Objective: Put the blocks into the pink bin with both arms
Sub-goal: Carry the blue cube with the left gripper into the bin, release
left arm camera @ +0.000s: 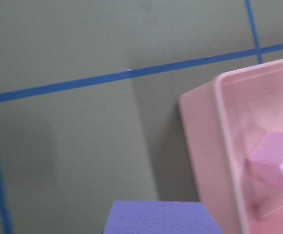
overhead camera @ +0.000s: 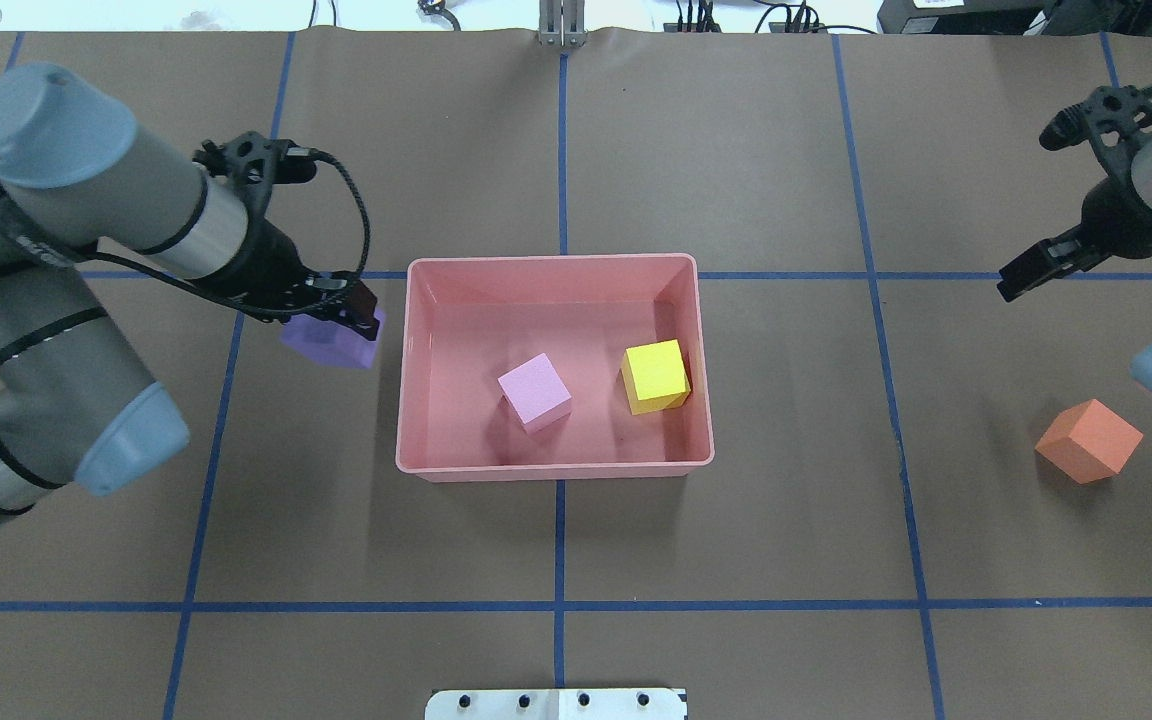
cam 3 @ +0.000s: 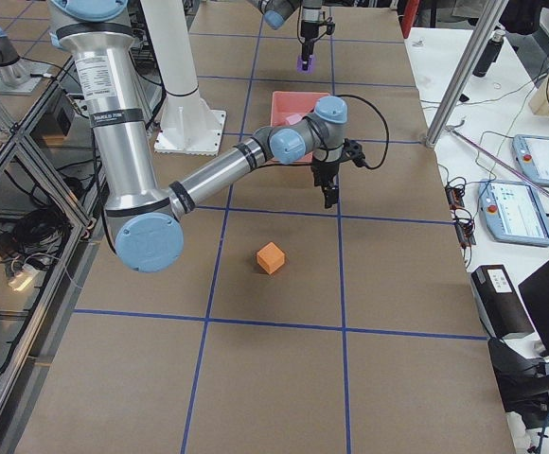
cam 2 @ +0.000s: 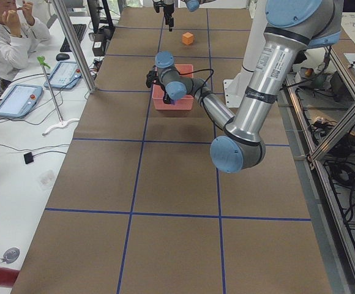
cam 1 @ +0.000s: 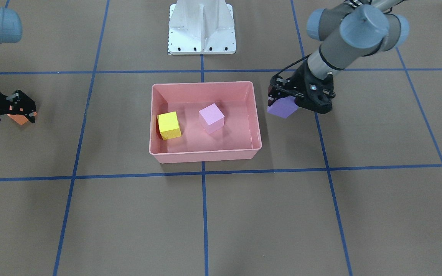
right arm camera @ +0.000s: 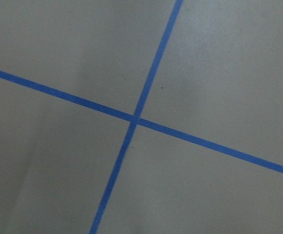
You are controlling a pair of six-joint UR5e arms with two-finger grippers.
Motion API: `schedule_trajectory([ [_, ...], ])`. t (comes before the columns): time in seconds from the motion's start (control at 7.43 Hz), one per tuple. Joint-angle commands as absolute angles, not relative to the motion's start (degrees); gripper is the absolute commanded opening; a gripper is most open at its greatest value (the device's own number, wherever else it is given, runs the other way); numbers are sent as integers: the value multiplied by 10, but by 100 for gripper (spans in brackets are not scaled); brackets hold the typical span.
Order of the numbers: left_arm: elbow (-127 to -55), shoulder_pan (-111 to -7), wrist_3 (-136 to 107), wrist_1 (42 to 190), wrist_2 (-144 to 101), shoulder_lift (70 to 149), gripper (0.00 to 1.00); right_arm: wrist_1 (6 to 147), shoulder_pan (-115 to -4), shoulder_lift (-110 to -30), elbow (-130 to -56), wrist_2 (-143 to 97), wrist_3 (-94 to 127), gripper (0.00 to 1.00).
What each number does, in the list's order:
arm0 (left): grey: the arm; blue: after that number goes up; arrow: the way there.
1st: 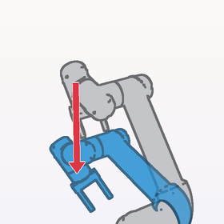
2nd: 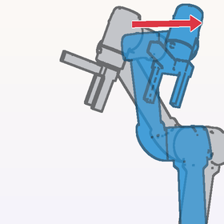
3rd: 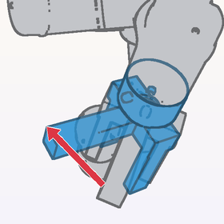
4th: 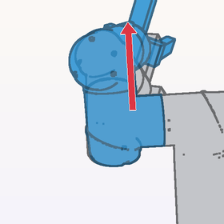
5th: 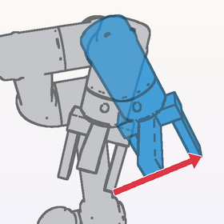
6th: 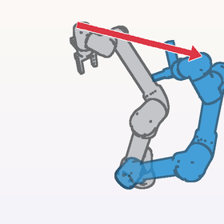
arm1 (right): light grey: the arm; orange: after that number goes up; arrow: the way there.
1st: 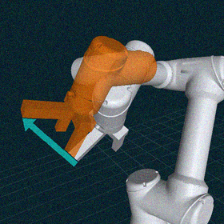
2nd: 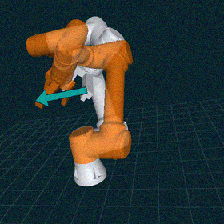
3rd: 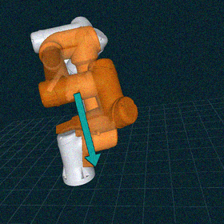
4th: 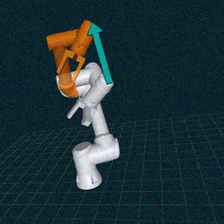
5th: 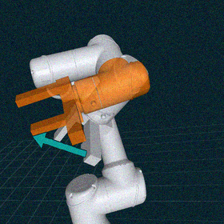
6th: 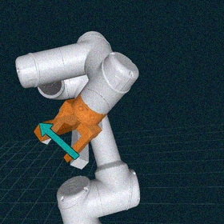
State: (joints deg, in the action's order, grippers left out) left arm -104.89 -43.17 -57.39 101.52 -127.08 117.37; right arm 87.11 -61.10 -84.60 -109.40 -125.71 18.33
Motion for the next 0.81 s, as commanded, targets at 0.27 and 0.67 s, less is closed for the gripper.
schedule_trajectory([
  [0.27, -1049, -369, -654, 881, -1201, 1270, 100, 796, -619, -927, -1093, -1272, 173, 100],
  [0.67, -1097, -397, -610, 868, -1206, 1239, 100, 696, -619, -994, -1097, -1273, 166, 100],
])
